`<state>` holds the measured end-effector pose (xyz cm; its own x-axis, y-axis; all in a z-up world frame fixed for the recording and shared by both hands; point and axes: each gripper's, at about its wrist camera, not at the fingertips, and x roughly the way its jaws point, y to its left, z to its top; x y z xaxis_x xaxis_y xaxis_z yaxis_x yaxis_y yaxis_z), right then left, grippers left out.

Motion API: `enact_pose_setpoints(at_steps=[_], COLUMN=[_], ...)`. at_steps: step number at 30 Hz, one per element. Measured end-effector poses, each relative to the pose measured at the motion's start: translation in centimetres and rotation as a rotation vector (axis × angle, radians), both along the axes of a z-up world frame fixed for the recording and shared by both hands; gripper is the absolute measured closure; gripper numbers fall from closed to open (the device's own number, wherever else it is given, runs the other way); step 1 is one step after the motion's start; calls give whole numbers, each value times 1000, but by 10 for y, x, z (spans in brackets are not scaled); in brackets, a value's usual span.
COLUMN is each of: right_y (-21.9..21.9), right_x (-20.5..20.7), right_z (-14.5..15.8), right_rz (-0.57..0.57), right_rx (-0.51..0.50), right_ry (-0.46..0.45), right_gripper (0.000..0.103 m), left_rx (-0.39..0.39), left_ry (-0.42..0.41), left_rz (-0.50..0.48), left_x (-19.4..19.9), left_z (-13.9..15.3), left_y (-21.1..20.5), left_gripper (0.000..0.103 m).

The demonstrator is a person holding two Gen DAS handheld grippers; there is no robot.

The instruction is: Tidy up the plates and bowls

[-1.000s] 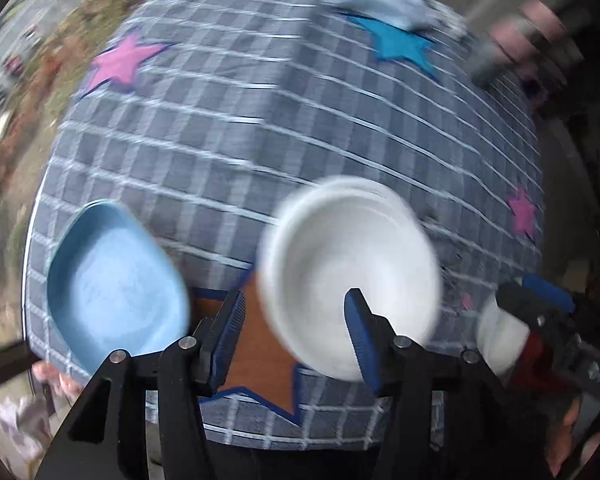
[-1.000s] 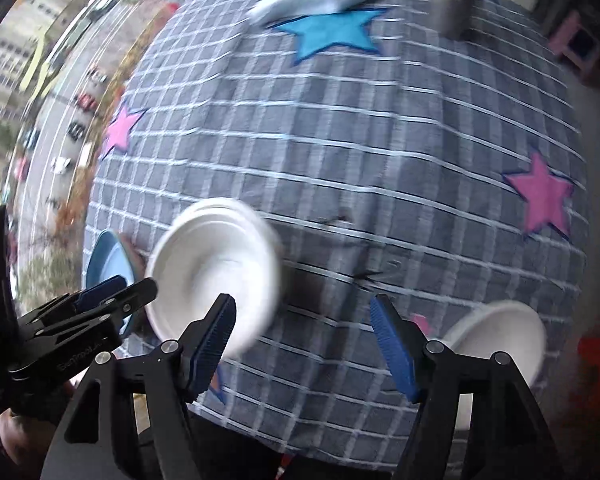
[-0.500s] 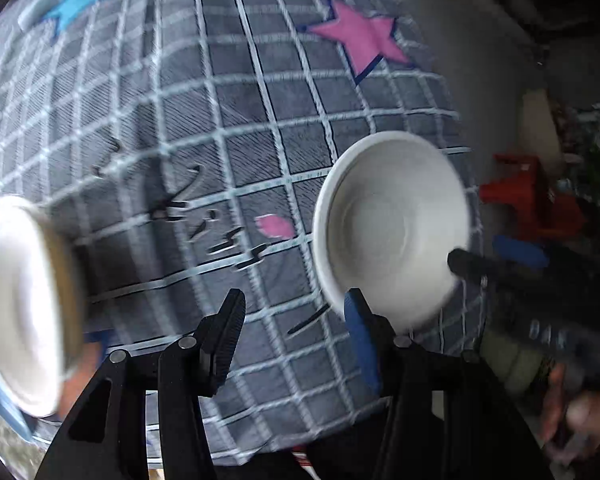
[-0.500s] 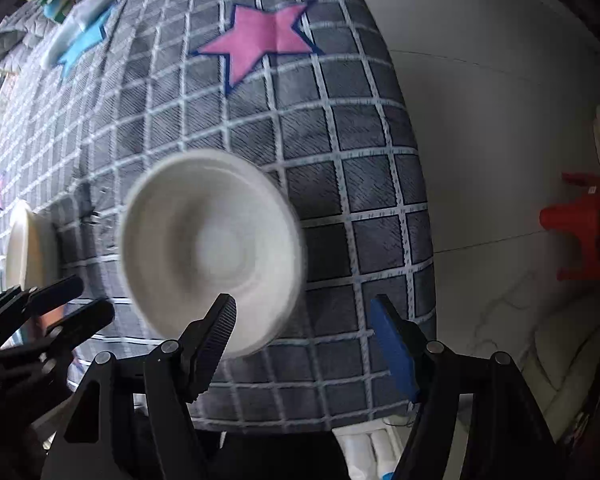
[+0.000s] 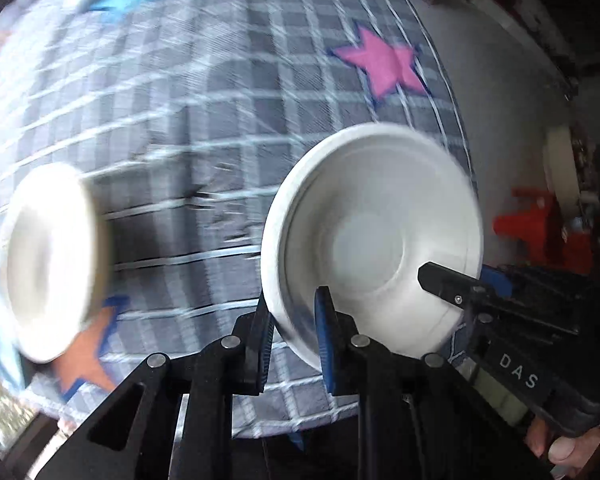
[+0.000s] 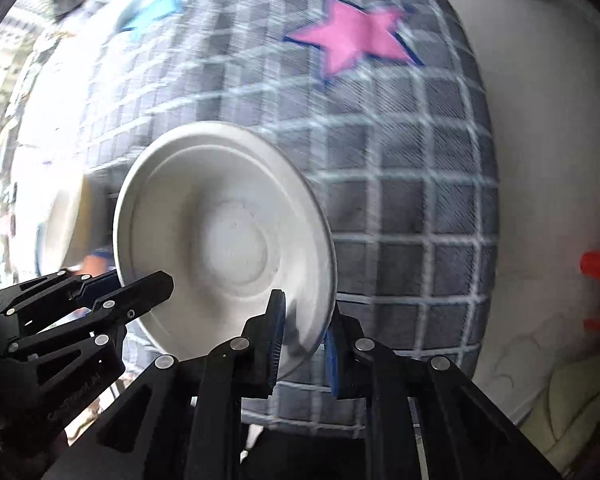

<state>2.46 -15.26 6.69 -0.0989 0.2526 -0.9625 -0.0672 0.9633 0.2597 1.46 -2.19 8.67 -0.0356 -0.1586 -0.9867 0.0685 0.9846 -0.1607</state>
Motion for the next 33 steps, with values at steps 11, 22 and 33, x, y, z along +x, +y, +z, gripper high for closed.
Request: enact_pose_setpoints(at_steps=[11,22,33], right_y=[171,204,175], right_x=[26,33,63], right_z=[64,45,34], right_rz=[317,351,168], right_rx=[146,83,-46], right_ry=[-113,-60,-36], right_gripper=[83,76,22], left_rx=[130,71,55], left_ry=[-75,-46,27], left_rz=[354,384,413], left_x=[-21,-15,-12], left_z=[50,35,3], left_y=[159,205,230], left_gripper=[81,71,42])
